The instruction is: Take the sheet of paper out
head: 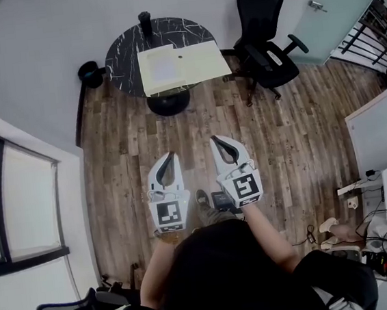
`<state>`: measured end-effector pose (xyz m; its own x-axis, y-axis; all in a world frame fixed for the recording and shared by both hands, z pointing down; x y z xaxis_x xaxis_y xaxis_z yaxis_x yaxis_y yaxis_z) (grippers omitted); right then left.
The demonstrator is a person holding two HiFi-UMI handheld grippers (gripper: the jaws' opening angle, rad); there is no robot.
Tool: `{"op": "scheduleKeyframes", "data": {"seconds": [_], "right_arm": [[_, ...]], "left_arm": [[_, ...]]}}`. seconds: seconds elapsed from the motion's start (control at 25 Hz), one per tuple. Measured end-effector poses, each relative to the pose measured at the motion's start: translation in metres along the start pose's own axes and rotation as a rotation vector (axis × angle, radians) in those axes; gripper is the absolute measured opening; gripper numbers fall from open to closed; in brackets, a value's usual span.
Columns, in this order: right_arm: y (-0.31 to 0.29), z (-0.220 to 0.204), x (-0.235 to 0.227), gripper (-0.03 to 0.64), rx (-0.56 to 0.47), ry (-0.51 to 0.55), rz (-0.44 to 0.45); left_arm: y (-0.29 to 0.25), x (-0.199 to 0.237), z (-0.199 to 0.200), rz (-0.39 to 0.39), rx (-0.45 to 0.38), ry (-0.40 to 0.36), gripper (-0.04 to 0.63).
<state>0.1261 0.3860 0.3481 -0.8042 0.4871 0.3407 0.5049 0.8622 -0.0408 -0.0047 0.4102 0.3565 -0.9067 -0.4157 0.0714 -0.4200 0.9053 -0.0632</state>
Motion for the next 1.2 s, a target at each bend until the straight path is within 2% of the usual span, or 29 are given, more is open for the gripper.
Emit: {"op": "scheduleKeyframes", "data": {"seconds": [0.32,0.64,0.92,1.2], "right_arm": [[-0.065,-0.024,-0.058,-0.002,0.002,-0.022,0.009],[-0.118,-0.056,-0.108,-0.002,0.009,-0.022,0.046],[-0.156,-0.085,-0.119,-0.002,0.051,-0.031,0.096],[-0.209,-0.102,-0.130,-0.002,0.080,-0.017,0.107]], "left_arm": [[-0.082,0.021,0.006,0.015,0.017,-0.007,0.002],[-0.154,0.035,-0.007,0.051,0.043,0.007,0.002],[-0.192,0.044,-0.015,0.076,0.066,0.048,0.002],[-0.235,0.084,-0.029,0.077,0.085,0.069,0.002]]}}
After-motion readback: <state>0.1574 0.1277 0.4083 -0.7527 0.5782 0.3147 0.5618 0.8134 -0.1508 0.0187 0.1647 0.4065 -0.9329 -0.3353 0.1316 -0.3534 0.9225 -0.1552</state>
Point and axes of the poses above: the fingertips, and each gripper's own axes: y backward along the fingers, x to its left, z out of its top, the point moved 3 cm from there along y, backward along the fingers, and after that the axes turned 11 degrees about y, right-handed, at the moved point
